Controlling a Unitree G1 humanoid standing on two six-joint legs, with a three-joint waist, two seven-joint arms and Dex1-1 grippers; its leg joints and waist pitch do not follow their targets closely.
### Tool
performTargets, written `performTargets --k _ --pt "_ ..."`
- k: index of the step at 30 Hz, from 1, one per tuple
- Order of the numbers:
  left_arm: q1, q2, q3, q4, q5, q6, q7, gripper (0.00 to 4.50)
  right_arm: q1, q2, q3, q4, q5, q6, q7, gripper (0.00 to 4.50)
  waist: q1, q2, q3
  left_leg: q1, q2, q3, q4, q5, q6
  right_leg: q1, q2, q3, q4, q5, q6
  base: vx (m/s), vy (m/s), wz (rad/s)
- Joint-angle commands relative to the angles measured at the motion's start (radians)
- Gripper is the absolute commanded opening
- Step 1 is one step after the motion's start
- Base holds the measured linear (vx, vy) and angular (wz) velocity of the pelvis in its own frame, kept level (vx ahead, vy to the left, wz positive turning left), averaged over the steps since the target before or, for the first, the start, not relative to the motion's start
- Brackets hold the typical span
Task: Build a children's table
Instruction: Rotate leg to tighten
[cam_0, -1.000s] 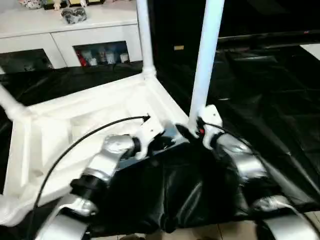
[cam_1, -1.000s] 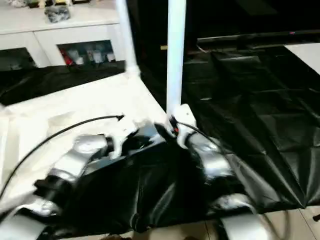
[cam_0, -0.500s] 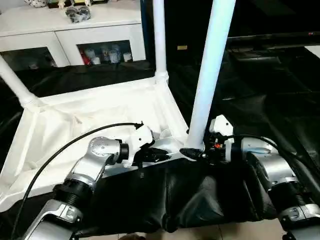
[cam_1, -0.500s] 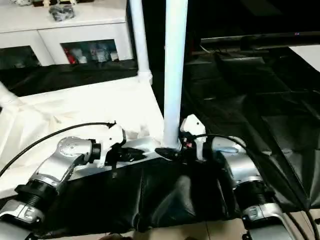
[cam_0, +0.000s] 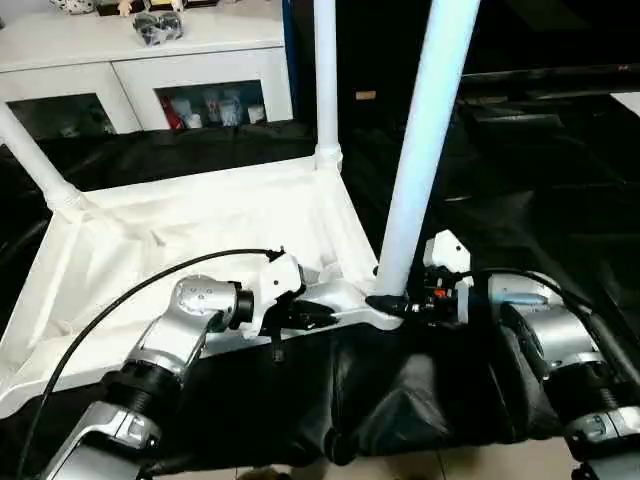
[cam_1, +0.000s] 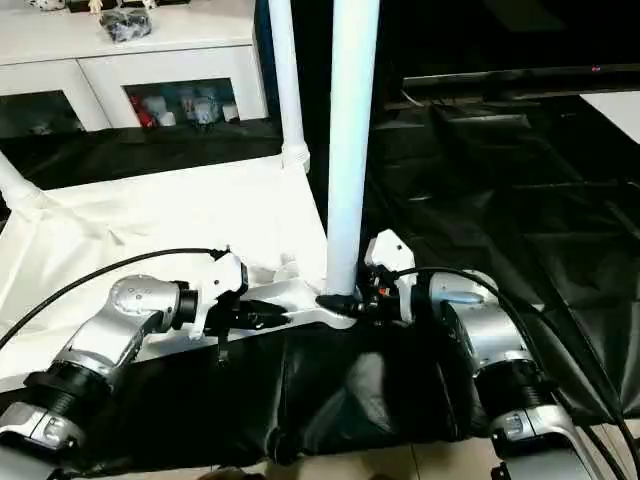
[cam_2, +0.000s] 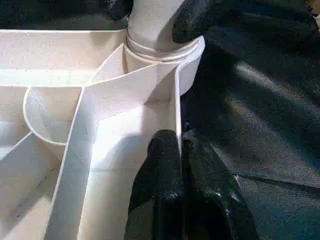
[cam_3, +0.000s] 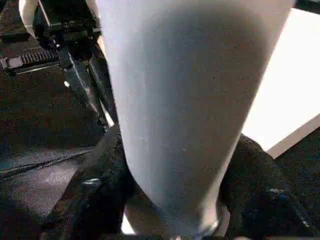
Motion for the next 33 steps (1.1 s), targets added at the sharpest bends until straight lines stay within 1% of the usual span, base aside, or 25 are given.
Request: performTargets --k 1,2,4,5,6,7,8,9,12,13,14,15,16,17,18,19,20,21,23,24,25,29,30,31,33 --pt "-0.007 -0.005 0.020 -0.024 -0.030 -0.021 0.010 0.00 0.012 0.007 0.029 -0.005 -0.004 0.011 0.021 2.21 -0.001 -0.025 -0.060 0.016 0.063 -0.030 -0.068 -0.155 0.102 0.044 -0.068 0.045 -0.076 -0.217 -0.226 0.000 0.000 0.00" --pt "-0.008 -0.006 0.021 -0.023 -0.029 -0.021 0.015 0.00 0.012 0.010 0.029 -0.006 -0.004 0.010 0.018 2.21 -0.001 -0.026 -0.060 0.016 0.063 -0.030 -0.068 -0.155 0.102 0.044 -0.068 0.045 -0.076 -0.217 -0.225 0.000 0.000 0.00" --pt "-0.013 -0.014 0.023 -0.014 -0.022 -0.022 0.036 0.00 0.012 0.019 0.025 -0.006 -0.003 0.015 0.000 2.03 -0.001 -0.025 -0.060 0.017 0.063 -0.030 -0.069 -0.159 0.099 0.043 -0.068 0.045 -0.077 -0.224 -0.225 0.000 0.000 0.00" --pt "-0.029 -0.035 0.028 0.014 -0.003 -0.024 0.091 0.00 0.008 0.045 0.017 0.004 -0.013 0.027 -0.057 2.00 -0.002 -0.026 -0.059 0.017 0.063 -0.030 -0.069 -0.162 0.097 0.043 -0.067 0.045 -0.078 -0.228 -0.224 0.000 0.000 0.00" --pt "-0.046 -0.058 0.032 0.044 0.016 -0.024 0.150 0.00 0.004 0.072 0.012 0.021 -0.030 0.029 -0.121 1.99 -0.005 -0.025 -0.058 0.017 0.062 -0.030 -0.070 -0.165 0.090 0.041 -0.067 0.046 -0.079 -0.237 -0.222 0.000 0.000 0.00" --pt "-0.062 -0.079 0.036 0.066 0.030 -0.021 0.201 0.00 0.000 0.096 0.010 0.041 -0.052 0.025 -0.185 1.98 -0.007 -0.026 -0.056 0.020 0.061 -0.029 -0.072 -0.177 0.083 0.038 -0.066 0.046 -0.084 -0.256 -0.219 0.000 0.000 0.00" --pt "-0.062 -0.079 0.036 0.066 0.030 -0.021 0.201 0.00 0.000 0.096 0.010 0.041 -0.052 0.025 -0.185 1.97 -0.009 -0.027 -0.053 0.025 0.058 -0.030 -0.074 -0.207 0.063 0.037 -0.068 0.046 -0.089 -0.308 -0.211 0.000 0.000 0.00" --pt "-0.081 -0.112 0.041 0.090 0.042 -0.017 0.261 0.00 -0.007 0.133 0.006 0.076 -0.085 0.019 -0.287 1.97 -0.011 -0.027 -0.053 0.025 0.059 -0.032 -0.075 -0.214 0.049 0.039 -0.070 0.047 -0.092 -0.337 -0.198 0.000 0.000 0.00" --pt "-0.111 -0.169 0.042 0.120 0.058 0.004 0.353 0.00 -0.011 0.204 -0.012 0.113 -0.102 0.043 -0.434 1.96 -0.015 -0.028 -0.053 0.026 0.058 -0.035 -0.079 -0.238 0.033 0.038 -0.071 0.047 -0.098 -0.373 -0.177 0.000 0.000 0.00" --pt "-0.122 -0.192 0.043 0.130 0.064 0.009 0.389 0.00 -0.012 0.232 -0.018 0.123 -0.106 0.053 -0.487 1.95 -0.018 -0.026 -0.053 0.026 0.057 -0.035 -0.079 -0.236 0.032 0.037 -0.069 0.048 -0.096 -0.365 -0.176 0.000 0.000 0.00" --pt "-0.122 -0.192 0.043 0.130 0.064 0.009 0.389 0.00 -0.012 0.232 -0.018 0.123 -0.106 0.053 -0.487 1.95 -0.020 -0.026 -0.053 0.027 0.058 -0.036 -0.081 -0.244 0.027 0.036 -0.069 0.047 -0.096 -0.361 -0.178 0.000 0.000 0.00" --pt "-0.144 -0.240 0.046 0.154 0.071 0.022 0.455 0.00 -0.028 0.295 -0.034 0.155 -0.116 0.073 -0.609 1.95 -0.021 -0.019 -0.053 0.025 0.058 -0.037 -0.081 -0.244 0.029 0.038 -0.070 0.048 -0.094 -0.345 -0.182 0.000 0.000 0.00" --pt "-0.151 -0.255 0.046 0.162 0.073 0.024 0.474 0.00 -0.037 0.317 -0.041 0.167 -0.118 0.081 -0.653 1.95 -0.025 -0.021 -0.052 0.025 0.057 -0.034 -0.081 -0.244 0.028 0.035 -0.068 0.049 -0.096 -0.336 -0.184 0.000 0.000 0.00" --pt "-0.167 -0.284 0.048 0.183 0.076 0.029 0.511 0.00 -0.059 0.359 -0.058 0.198 -0.126 0.088 -0.741 1.95 -0.029 -0.022 -0.052 0.027 0.054 -0.036 -0.083 -0.259 0.020 0.035 -0.068 0.047 -0.098 -0.349 -0.185 0.000 0.000 0.00" --pt "-0.169 -0.289 0.048 0.186 0.076 0.029 0.514 0.00 -0.065 0.367 -0.063 0.205 -0.125 0.089 -0.756 1.95 -0.034 -0.021 -0.054 0.025 0.053 -0.037 -0.082 -0.260 0.016 0.037 -0.069 0.047 -0.096 -0.349 -0.185 0.000 0.000 0.00" --pt "-0.180 -0.311 0.045 0.199 0.080 0.026 0.527 0.00 -0.095 0.402 -0.085 0.237 -0.123 0.078 -0.820 1.95 -0.033 -0.022 -0.054 0.023 0.054 -0.038 -0.083 -0.262 0.018 0.038 -0.071 0.047 -0.098 -0.346 -0.184 0.000 0.000 0.00" --pt "-0.181 -0.313 0.043 0.201 0.082 0.023 0.527 0.00 -0.100 0.406 -0.088 0.241 -0.123 0.072 -0.826 1.95 -0.034 -0.021 -0.054 0.024 0.053 -0.038 -0.083 -0.267 0.020 0.037 -0.072 0.047 -0.099 -0.349 -0.184 0.000 0.000 0.00" --pt "-0.183 -0.317 0.038 0.204 0.088 0.015 0.526 0.00 -0.111 0.411 -0.091 0.250 -0.124 0.057 -0.836 1.95 -0.033 -0.024 -0.056 0.022 0.052 -0.038 -0.081 -0.257 0.027 0.041 -0.073 0.046 -0.098 -0.336 -0.183 0.000 0.000 0.00" --pt "-0.187 -0.317 0.033 0.208 0.092 0.007 0.519 0.00 -0.117 0.414 -0.096 0.258 -0.122 0.040 -0.839 1.95 -0.030 -0.022 -0.057 0.022 0.053 -0.036 -0.080 -0.243 0.042 0.040 -0.073 0.047 -0.096 -0.306 -0.187 0.000 0.000 0.00" --pt "-0.191 -0.316 0.033 0.213 0.093 0.002 0.515 0.00 -0.120 0.414 -0.106 0.258 -0.111 0.027 -0.831 2.30 -0.031 -0.026 -0.057 0.017 0.053 -0.036 -0.080 -0.234 0.050 0.043 -0.074 0.047 -0.095 -0.295 -0.188 0.000 0.000 0.00" --pt "-0.191 -0.316 0.033 0.213 0.093 0.002 0.515 0.00 -0.120 0.414 -0.106 0.258 -0.111 0.027 -0.831 2.51 -0.029 -0.025 -0.057 0.018 0.054 -0.036 -0.080 -0.230 0.053 0.042 -0.074 0.047 -0.094 -0.290 -0.190 0.000 0.000 0.00" --pt "-0.183 -0.298 0.034 0.208 0.097 -0.015 0.490 0.00 -0.112 0.396 -0.118 0.231 -0.102 0.007 -0.769 2.70 -0.029 -0.025 -0.057 0.017 0.054 -0.035 -0.078 -0.222 0.070 0.043 -0.074 0.047 -0.093 -0.281 -0.195 0.000 0.000 0.00" --pt "-0.174 -0.289 0.033 0.196 0.092 -0.023 0.467 0.00 -0.109 0.381 -0.113 0.225 -0.107 -0.002 -0.749 2.93 -0.028 -0.023 -0.057 0.016 0.054 -0.035 -0.079 -0.217 0.073 0.044 -0.073 0.046 -0.093 -0.280 -0.196 0.000 0.000 0.00" --pt "-0.170 -0.286 0.032 0.192 0.090 -0.026 0.460 0.00 -0.109 0.376 -0.111 0.224 -0.110 -0.005 -0.743 2.93 -0.028 -0.023 -0.057 0.016 0.055 -0.035 -0.079 -0.218 0.073 0.044 -0.073 0.046 -0.094 -0.282 -0.196 0.000 0.000 0.00" --pt "-0.152 -0.268 0.031 0.167 0.079 -0.034 0.418 0.00 -0.100 0.347 -0.101 0.208 -0.110 -0.008 -0.697 3.12 -0.028 -0.024 -0.058 0.015 0.055 -0.035 -0.078 -0.210 0.076 0.044 -0.073 0.046 -0.091 -0.266 -0.199 0.000 0.000 0.00"
